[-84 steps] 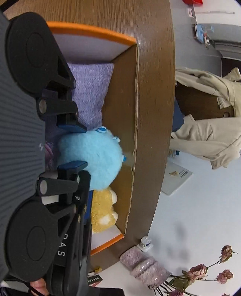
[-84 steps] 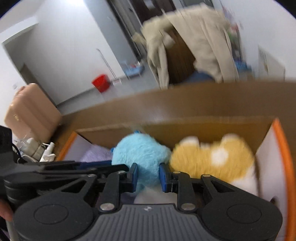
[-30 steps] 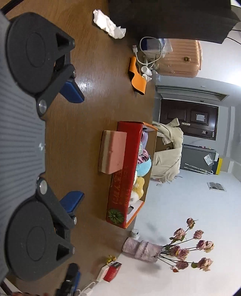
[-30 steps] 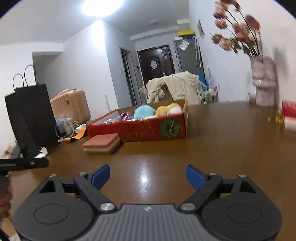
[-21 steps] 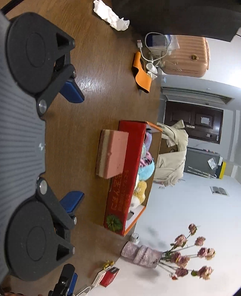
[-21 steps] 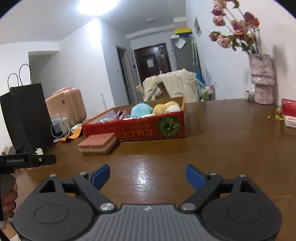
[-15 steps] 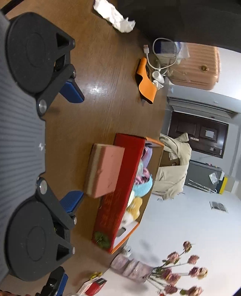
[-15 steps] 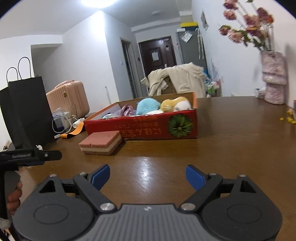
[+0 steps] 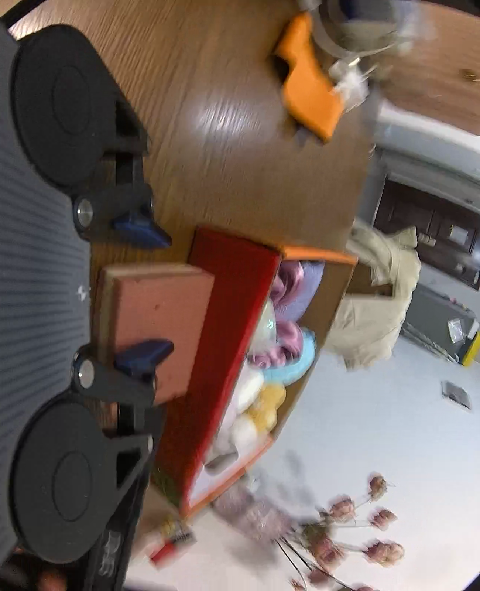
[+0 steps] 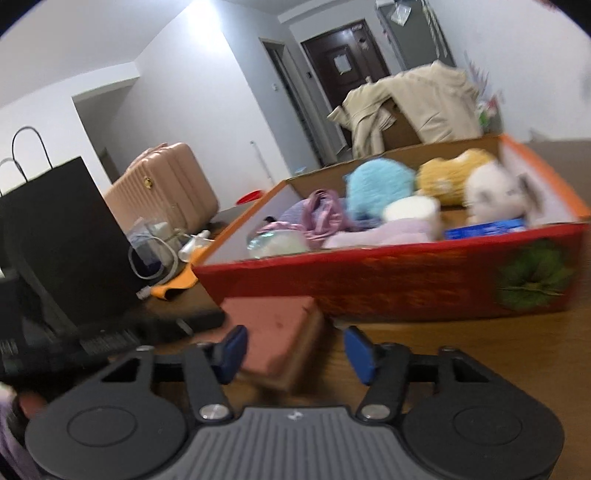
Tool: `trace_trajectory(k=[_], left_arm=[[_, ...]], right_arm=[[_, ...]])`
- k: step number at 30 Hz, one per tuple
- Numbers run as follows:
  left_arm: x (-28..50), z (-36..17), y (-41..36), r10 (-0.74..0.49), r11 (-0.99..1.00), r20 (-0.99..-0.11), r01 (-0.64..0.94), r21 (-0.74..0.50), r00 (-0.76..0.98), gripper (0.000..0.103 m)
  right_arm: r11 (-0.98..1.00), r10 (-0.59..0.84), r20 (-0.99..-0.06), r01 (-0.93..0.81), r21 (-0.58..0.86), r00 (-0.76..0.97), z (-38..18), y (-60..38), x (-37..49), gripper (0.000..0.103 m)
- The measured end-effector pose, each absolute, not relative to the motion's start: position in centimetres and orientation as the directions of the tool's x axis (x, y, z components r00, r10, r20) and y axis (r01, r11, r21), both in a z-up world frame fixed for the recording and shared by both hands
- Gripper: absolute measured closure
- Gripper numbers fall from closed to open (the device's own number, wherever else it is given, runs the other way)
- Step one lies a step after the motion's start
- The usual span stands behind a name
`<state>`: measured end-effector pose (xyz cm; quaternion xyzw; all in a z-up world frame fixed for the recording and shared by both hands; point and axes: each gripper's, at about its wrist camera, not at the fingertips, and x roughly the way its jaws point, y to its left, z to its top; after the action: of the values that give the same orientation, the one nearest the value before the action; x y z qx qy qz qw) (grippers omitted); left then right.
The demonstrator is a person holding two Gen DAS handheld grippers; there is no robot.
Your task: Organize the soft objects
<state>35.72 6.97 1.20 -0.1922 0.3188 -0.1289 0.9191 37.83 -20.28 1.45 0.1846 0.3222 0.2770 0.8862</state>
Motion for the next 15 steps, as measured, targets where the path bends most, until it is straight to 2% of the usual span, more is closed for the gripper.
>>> trace_trajectory(k=[1,3,8,15], left_arm=[[35.7,1.1,7.2,-0.375,0.882,-0.529,0.116,-0.457,0.761,0.060],[35.6,0.9,7.3,-0.360,0.886,-0.522,0.109,-0.450,0.774,0.060],[35.7,0.8,7.5,-0.369,0.879,-0.522,0.107,-0.464,0.769,0.060],[35.6,0.9,7.3,-0.365,0.883,-0.521,0.110,-0.456,0.772,0.060]], right_arm=[[0.766,0.626,-0.466,-0.379,0.520,0.625,1.1,-19.7,38.3,0.071],[0.780,0.609,-0.473,-0.373,0.502,0.637,0.5,-19.2,38.5,0.078],[0.735,0.651,-0.444,-0.363,0.573,0.615,-0.4,-20.0,39.0,0.078],[0.743,0.647,-0.446,-0.381,0.550,0.619,-0.4,-19.9,38.8,0.078]])
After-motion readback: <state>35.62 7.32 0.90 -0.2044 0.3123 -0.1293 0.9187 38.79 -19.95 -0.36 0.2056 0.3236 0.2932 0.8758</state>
